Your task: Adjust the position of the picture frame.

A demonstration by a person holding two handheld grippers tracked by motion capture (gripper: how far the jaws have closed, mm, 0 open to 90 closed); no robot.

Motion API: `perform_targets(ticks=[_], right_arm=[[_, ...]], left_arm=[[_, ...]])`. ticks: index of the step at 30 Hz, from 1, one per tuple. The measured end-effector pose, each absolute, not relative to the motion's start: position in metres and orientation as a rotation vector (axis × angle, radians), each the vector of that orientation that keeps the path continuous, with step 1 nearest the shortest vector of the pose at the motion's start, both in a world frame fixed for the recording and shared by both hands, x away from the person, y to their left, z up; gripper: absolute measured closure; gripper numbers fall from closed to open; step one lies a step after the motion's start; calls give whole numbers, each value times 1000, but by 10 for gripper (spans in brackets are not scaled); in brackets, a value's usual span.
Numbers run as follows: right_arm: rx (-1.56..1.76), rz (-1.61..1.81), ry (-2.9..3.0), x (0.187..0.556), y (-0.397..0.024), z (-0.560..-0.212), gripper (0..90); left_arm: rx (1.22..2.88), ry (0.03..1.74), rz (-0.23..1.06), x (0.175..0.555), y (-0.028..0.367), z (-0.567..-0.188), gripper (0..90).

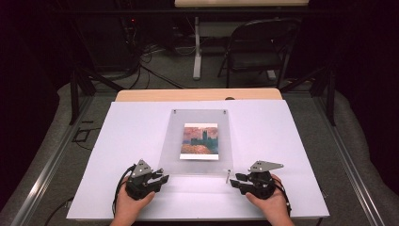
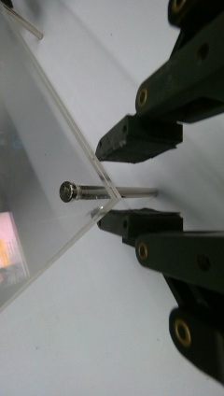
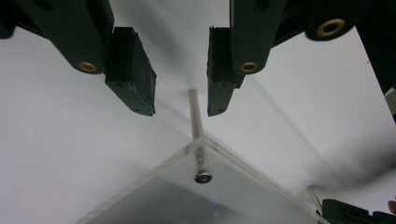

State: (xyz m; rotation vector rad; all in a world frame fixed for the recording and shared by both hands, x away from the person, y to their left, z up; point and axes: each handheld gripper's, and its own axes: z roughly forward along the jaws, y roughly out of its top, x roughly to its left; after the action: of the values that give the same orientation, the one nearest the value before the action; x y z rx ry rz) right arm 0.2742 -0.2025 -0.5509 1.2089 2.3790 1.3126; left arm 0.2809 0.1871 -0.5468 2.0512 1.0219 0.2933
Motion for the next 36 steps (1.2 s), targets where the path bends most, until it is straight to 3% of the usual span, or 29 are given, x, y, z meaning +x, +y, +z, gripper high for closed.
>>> perform_targets(ticks=[7,18,36], right_arm=[[1126,1296,2381,274,-187,-554,662],[1138,1286,2405,281,-183,-560,844],[1159,1247,2435,282,-183,-554,854]], left_arm=[[2039,1051,297,280,188,-548,771],[2038,1056,305,278,188,-549,848],[2014,1071,276,281,190,-549,853]])
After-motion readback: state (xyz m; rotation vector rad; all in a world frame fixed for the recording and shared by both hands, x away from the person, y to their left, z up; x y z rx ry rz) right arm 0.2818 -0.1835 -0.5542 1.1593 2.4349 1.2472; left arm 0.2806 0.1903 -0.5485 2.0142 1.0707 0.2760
